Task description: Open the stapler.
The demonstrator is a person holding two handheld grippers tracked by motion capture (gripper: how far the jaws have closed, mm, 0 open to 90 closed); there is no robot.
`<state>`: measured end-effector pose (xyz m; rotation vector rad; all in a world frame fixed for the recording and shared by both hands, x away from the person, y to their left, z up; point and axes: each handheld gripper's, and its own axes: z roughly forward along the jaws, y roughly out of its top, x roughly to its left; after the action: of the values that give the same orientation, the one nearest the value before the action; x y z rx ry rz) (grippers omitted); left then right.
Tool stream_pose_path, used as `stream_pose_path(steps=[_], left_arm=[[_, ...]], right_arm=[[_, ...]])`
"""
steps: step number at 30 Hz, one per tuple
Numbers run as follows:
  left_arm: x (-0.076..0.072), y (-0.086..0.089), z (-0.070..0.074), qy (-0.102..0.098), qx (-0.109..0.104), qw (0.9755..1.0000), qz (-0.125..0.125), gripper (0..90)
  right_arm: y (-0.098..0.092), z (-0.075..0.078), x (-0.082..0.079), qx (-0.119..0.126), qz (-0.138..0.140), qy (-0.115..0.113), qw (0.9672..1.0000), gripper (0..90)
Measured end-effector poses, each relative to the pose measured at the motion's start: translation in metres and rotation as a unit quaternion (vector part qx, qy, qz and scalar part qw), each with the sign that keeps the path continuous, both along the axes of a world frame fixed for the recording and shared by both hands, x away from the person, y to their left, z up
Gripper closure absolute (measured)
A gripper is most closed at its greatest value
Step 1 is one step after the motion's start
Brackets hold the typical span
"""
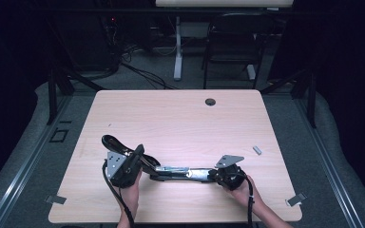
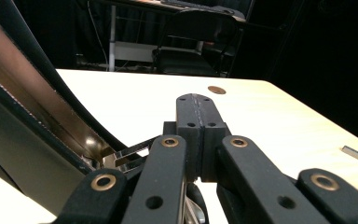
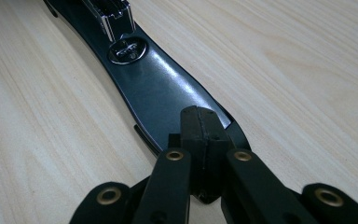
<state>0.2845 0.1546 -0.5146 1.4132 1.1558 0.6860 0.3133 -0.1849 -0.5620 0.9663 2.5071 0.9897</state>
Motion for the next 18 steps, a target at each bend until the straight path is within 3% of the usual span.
stream_pose_path(steps=[5, 10, 14, 18], left_arm=[[-0.001, 0.000, 0.003, 0.001, 0.004, 1.0000, 0.002, 90.0], [-0.001, 0.000, 0.015, 0.008, 0.025, 0.9994, -0.021, 87.0], [0.003, -0.002, 0.023, 0.024, 0.044, 0.9976, -0.048, 83.8], [0.007, -0.007, 0.032, 0.046, 0.065, 0.9940, -0.076, 78.6]], right_arm=[[0.000, 0.000, 0.000, 0.000, 0.002, 0.000, 1.0000, 90.0], [-0.002, 0.000, 0.001, 0.004, 0.005, -0.001, 1.0000, 89.2], [-0.002, 0.000, 0.003, 0.002, 0.002, 0.004, 1.0000, 86.4], [-0.001, 0.005, 0.004, -0.026, 0.007, 0.010, 0.9996, 81.7]])
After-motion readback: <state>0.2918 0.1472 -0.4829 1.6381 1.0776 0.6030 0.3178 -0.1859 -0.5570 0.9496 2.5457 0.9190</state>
